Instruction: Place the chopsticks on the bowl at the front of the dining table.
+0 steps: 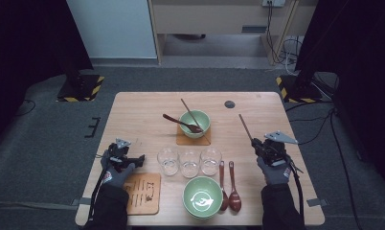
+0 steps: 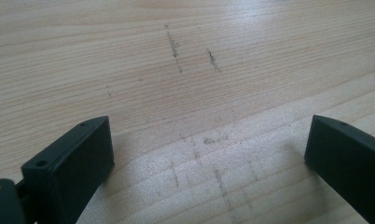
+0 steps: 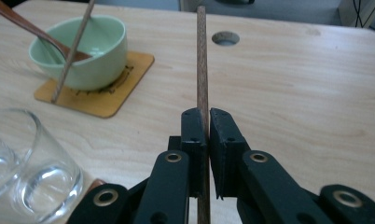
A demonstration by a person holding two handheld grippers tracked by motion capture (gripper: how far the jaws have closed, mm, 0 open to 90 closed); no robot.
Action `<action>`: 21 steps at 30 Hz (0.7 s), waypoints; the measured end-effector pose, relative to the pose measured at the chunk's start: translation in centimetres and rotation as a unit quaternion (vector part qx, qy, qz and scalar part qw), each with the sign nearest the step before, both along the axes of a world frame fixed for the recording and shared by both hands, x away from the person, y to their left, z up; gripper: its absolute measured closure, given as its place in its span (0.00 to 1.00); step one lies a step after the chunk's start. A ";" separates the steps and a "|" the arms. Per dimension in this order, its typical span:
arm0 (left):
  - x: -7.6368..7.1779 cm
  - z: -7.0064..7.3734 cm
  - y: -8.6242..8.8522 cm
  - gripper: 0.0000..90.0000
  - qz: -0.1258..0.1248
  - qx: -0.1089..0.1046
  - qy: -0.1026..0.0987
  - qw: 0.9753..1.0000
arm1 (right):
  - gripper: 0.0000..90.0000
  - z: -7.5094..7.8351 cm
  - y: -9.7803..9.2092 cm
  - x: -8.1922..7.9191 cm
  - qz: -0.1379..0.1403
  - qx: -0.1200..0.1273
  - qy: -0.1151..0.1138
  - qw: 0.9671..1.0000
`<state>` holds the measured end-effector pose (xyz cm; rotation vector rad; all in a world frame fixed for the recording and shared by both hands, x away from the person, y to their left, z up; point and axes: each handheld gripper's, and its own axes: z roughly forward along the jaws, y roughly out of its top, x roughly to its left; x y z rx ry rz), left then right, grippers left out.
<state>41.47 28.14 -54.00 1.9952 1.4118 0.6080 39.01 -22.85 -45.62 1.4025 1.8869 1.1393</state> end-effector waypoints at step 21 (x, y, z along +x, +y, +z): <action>0.0 0.0 0.0 0.00 0.000 0.000 0.001 1.000 | 0.94 2.2 1.8 2.3 0.011 0.001 -0.019 1.000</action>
